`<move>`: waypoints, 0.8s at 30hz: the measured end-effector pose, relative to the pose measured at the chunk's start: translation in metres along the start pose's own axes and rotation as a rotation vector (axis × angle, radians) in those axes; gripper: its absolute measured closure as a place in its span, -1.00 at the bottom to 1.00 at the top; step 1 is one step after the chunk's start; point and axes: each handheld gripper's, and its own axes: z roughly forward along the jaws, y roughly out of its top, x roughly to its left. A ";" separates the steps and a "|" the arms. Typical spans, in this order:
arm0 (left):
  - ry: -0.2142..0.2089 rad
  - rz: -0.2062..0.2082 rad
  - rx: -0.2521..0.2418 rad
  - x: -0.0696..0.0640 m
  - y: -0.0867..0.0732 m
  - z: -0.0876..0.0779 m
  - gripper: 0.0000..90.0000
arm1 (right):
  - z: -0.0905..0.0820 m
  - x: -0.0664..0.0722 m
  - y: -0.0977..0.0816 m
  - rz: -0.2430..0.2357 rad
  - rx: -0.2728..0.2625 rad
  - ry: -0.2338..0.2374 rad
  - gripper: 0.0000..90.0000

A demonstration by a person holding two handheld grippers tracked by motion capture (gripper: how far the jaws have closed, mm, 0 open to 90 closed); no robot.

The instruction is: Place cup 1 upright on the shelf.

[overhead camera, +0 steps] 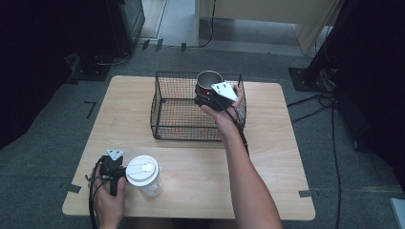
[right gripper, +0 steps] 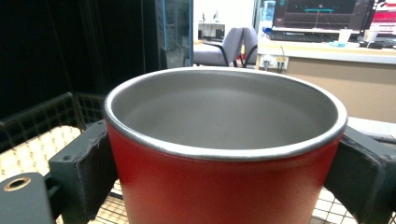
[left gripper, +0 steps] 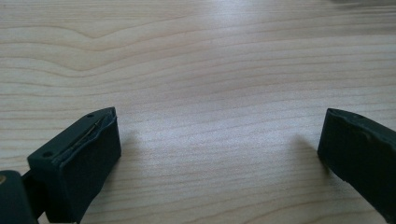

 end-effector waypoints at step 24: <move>-0.001 0.002 0.003 0.000 0.000 0.000 -1.00 | 0.029 0.004 -0.028 0.015 0.135 -0.015 -0.83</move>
